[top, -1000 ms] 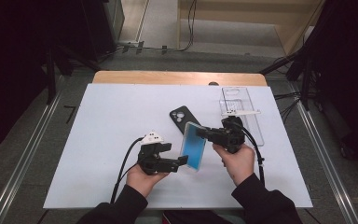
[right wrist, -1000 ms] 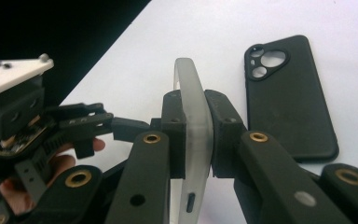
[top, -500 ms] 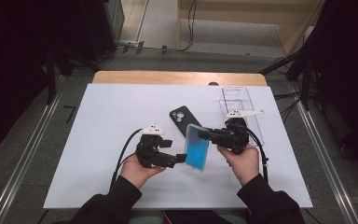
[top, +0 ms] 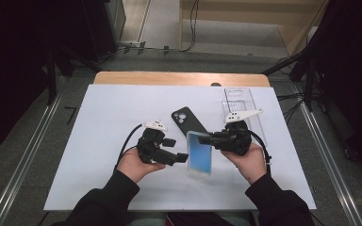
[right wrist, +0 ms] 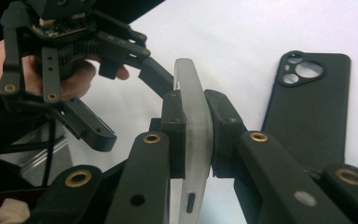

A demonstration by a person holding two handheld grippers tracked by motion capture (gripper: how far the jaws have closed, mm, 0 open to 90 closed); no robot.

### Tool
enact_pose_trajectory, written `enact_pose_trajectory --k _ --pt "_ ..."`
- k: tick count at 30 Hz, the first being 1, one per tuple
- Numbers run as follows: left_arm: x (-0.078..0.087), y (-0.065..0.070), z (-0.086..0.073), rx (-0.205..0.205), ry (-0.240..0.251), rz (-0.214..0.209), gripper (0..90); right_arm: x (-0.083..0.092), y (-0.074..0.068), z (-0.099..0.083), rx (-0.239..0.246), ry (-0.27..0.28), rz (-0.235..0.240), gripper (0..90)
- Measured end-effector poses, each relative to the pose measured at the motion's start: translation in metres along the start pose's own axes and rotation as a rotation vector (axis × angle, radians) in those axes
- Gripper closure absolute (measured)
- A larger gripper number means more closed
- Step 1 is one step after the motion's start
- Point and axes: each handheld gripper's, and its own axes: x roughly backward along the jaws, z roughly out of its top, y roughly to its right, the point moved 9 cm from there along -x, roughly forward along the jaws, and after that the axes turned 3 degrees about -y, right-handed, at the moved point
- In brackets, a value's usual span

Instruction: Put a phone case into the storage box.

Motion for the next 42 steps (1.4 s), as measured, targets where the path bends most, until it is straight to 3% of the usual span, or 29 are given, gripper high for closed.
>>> enact_pose_trajectory --k 2,5,8,15,21,25,28,34,39,42 --pt "0.002 0.001 0.004 0.007 0.017 -0.028 21.1 0.001 0.000 0.000 0.002 0.003 0.026 76.7" --pt "0.005 0.002 0.009 -0.014 0.040 -0.061 27.4 0.003 -0.001 0.000 0.017 0.006 0.057 76.8" --pt "0.009 0.005 0.013 -0.068 0.053 -0.100 30.7 0.004 -0.005 -0.001 0.061 0.000 0.084 76.7" --pt "0.012 0.010 0.015 -0.123 0.014 -0.159 32.2 0.004 -0.011 -0.002 0.124 -0.010 0.129 76.7" --pt "0.013 0.015 0.013 -0.188 -0.038 -0.185 39.9 0.005 -0.018 -0.002 0.169 -0.014 0.169 76.8" --pt "0.014 0.020 0.017 -0.216 -0.040 -0.205 44.0 0.003 -0.024 -0.002 0.197 -0.022 0.195 76.7" --pt "0.014 0.020 0.017 -0.232 -0.044 -0.209 48.7 0.002 -0.026 -0.003 0.207 -0.025 0.211 76.7" --pt "0.014 0.023 0.018 -0.242 -0.036 -0.258 61.4 0.003 -0.031 -0.002 0.221 -0.024 0.245 76.8" --pt "0.013 0.027 0.014 -0.310 -0.043 -0.285 80.4 0.000 -0.037 -0.003 0.239 -0.035 0.270 76.8" --pt "0.013 0.028 0.012 -0.300 -0.059 -0.304 80.9 -0.001 -0.037 -0.004 0.238 -0.039 0.280 76.7"
